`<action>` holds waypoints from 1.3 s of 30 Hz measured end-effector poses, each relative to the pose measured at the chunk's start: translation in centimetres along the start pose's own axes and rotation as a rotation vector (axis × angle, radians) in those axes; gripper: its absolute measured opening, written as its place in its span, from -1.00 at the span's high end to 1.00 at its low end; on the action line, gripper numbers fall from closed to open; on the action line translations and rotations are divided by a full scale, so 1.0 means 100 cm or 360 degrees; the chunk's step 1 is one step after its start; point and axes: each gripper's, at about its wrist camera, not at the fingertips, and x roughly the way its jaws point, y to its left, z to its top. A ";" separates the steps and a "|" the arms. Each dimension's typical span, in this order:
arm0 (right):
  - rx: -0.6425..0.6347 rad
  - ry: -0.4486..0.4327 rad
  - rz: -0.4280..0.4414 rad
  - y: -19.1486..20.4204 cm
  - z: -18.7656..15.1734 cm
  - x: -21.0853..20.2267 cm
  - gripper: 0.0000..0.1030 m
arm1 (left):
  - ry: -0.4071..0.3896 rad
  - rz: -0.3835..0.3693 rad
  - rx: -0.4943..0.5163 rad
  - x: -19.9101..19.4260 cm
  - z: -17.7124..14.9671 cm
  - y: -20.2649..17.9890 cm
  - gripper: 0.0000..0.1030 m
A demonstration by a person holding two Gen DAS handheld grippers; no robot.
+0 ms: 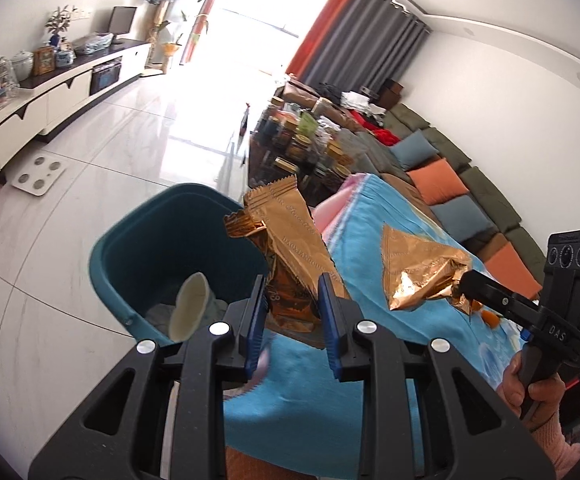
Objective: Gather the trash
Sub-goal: 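Carry both gold wrappers over the teal bin and open both tools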
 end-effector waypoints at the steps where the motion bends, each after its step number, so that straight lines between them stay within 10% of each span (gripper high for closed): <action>1: -0.0011 0.0013 0.0007 0.003 0.002 0.005 0.17 | -0.0002 0.0013 -0.0010 0.000 0.001 0.002 0.50; 29: -0.0071 0.0340 -0.0057 0.037 0.018 0.130 0.13 | 0.0142 0.0290 -0.0158 0.053 0.016 0.060 0.50; 39: 0.0025 0.0365 -0.0065 0.026 0.019 0.134 -0.05 | 0.0202 0.0340 -0.0258 0.079 0.018 0.079 0.04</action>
